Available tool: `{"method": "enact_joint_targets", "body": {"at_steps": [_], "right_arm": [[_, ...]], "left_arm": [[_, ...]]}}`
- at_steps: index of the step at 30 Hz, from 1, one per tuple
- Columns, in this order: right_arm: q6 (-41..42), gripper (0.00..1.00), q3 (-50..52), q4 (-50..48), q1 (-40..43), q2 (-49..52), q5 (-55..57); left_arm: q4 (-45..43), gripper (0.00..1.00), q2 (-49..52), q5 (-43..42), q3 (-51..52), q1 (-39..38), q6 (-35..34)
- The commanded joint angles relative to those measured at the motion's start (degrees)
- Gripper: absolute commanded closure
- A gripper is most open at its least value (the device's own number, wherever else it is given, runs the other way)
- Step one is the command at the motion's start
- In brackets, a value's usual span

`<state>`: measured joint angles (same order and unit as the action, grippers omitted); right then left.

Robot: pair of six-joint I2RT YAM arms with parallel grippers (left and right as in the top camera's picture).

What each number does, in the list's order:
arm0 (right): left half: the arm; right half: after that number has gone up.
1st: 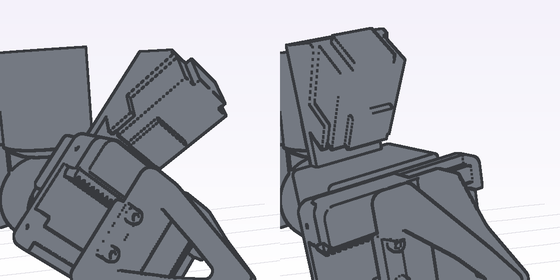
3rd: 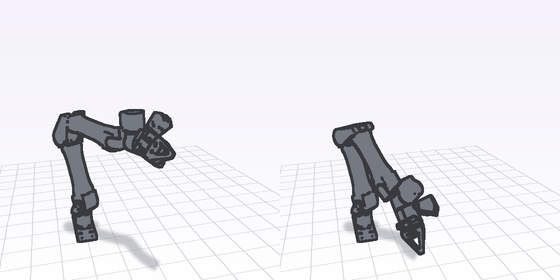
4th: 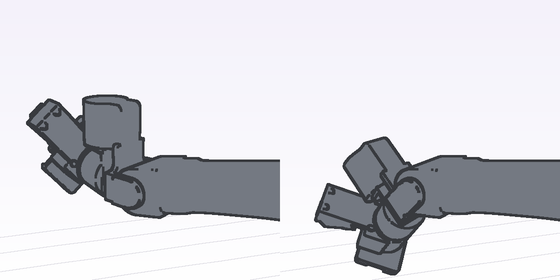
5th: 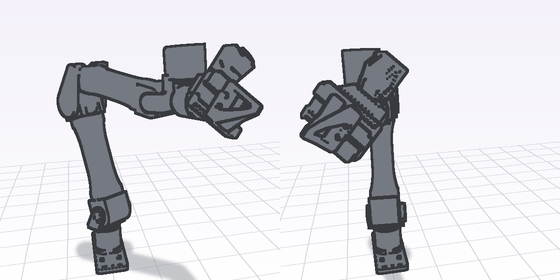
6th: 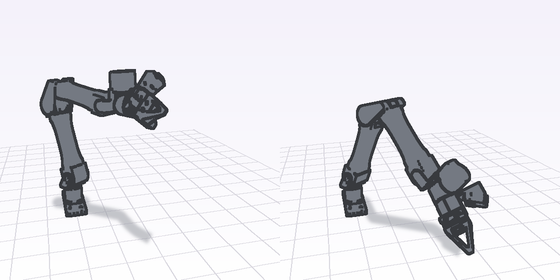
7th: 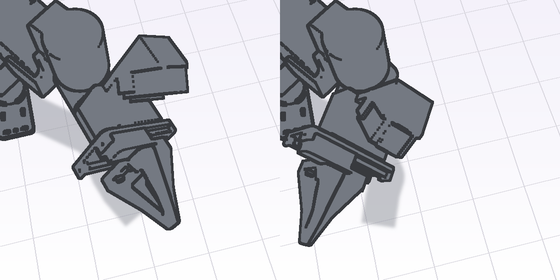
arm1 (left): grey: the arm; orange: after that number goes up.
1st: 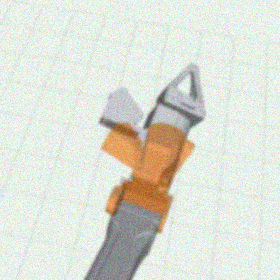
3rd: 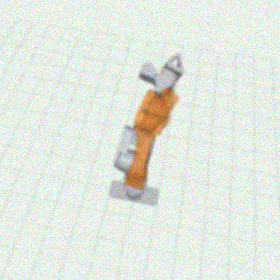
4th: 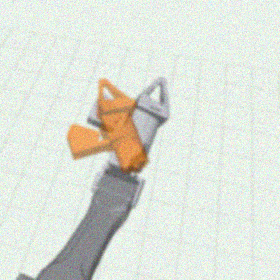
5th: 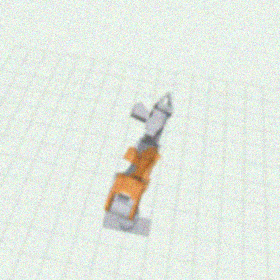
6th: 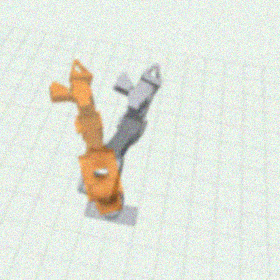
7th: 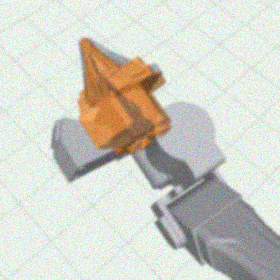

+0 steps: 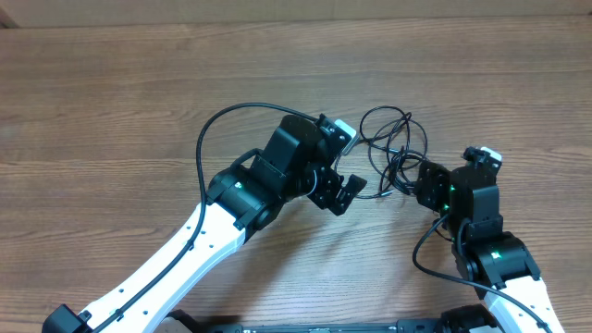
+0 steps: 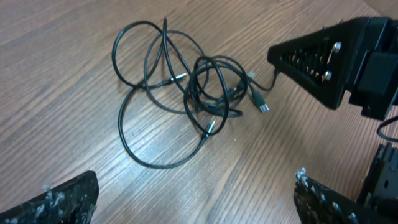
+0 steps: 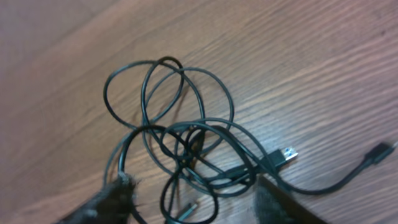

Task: Untangle cables

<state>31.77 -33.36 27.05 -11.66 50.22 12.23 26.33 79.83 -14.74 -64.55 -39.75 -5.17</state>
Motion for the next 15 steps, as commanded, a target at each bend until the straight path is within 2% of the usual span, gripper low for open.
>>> {"method": "enact_joint_targets", "body": {"at_steps": [1, 4, 8, 10, 15], "right_arm": [[2.43, 0.30, -0.48, 0.24, 0.20, -0.04, 0.83], [8.11, 0.22, -0.48, 1.46, 0.96, -0.04, 1.27], [13.27, 0.12, -0.48, 3.41, 3.80, -0.04, 1.25], [14.56, 0.07, -0.48, 4.85, 5.70, -0.04, 1.22], [16.65, 0.02, -0.48, 8.15, 10.71, -0.04, 0.52]], "left_arm": [[-1.25, 0.00, 1.66, -0.11, -0.85, -0.02, -0.90], [-3.04, 0.00, 4.96, -0.68, -0.85, -0.02, -4.44], [-7.02, 0.01, 9.29, -9.14, -0.85, -0.02, -5.18], [-9.09, 0.00, 11.34, -10.69, -0.85, -0.04, -6.16], [-14.21, 0.00, 15.89, -10.60, -0.85, -0.02, -15.23]]}}
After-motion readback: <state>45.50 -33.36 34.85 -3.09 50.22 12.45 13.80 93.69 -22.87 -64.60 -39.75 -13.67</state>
